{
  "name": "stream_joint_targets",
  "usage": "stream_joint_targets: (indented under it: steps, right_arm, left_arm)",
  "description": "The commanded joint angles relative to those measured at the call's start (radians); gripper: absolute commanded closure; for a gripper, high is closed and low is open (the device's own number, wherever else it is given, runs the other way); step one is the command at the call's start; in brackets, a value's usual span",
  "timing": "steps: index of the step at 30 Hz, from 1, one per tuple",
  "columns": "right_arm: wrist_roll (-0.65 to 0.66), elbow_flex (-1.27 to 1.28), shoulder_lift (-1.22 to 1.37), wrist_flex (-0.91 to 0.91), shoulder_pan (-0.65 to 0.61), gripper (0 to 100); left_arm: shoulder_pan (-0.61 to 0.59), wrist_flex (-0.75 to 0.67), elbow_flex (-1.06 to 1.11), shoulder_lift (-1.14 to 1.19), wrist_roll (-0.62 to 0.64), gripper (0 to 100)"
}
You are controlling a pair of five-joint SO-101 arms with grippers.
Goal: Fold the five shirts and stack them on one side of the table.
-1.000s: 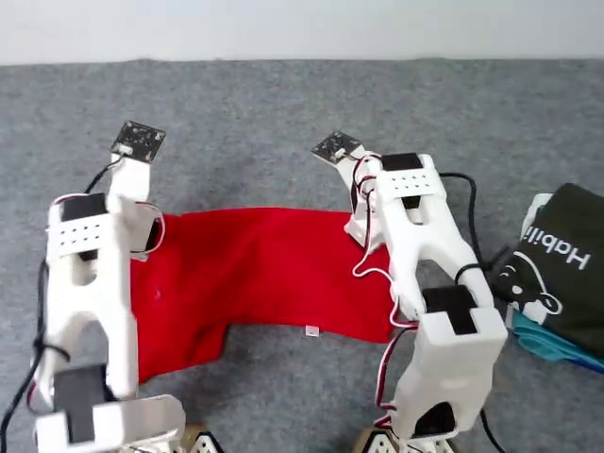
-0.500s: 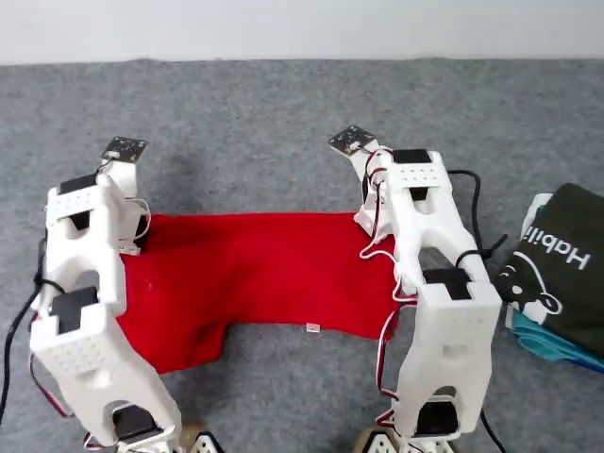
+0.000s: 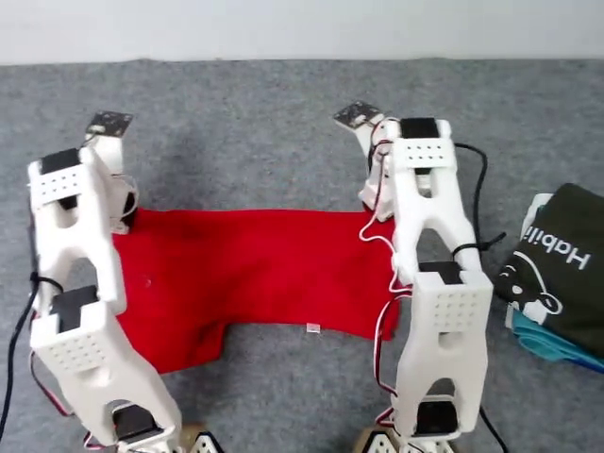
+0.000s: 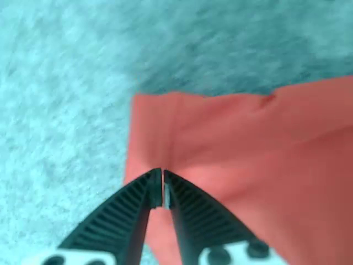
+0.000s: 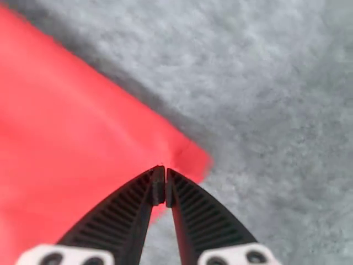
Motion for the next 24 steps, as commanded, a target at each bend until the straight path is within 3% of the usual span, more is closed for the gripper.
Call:
stream_joint_targets:
  steps: [1, 5, 10, 24]
  right_arm:
    - [-0.003, -0.049, 0.008, 0.004, -0.019, 98.8]
    - [-0.002, -0.051, 0.087, -0.015, 0.005, 98.8]
    - [-0.002, -0.055, 0.14, -0.016, 0.07, 98.8]
    - [-0.006, -0.258, 0.101, 0.008, 0.035, 98.8]
  left_arm:
    - [0.049, -0.051, -0.038, -0.044, 0.008, 99]
    - [0.049, -0.121, -0.05, 0.057, 0.032, 99]
    - [-0.02, -0.11, -0.134, 0.175, 0.049, 99]
    - [-0.106, 0.275, -0.562, 0.18, 0.048, 99]
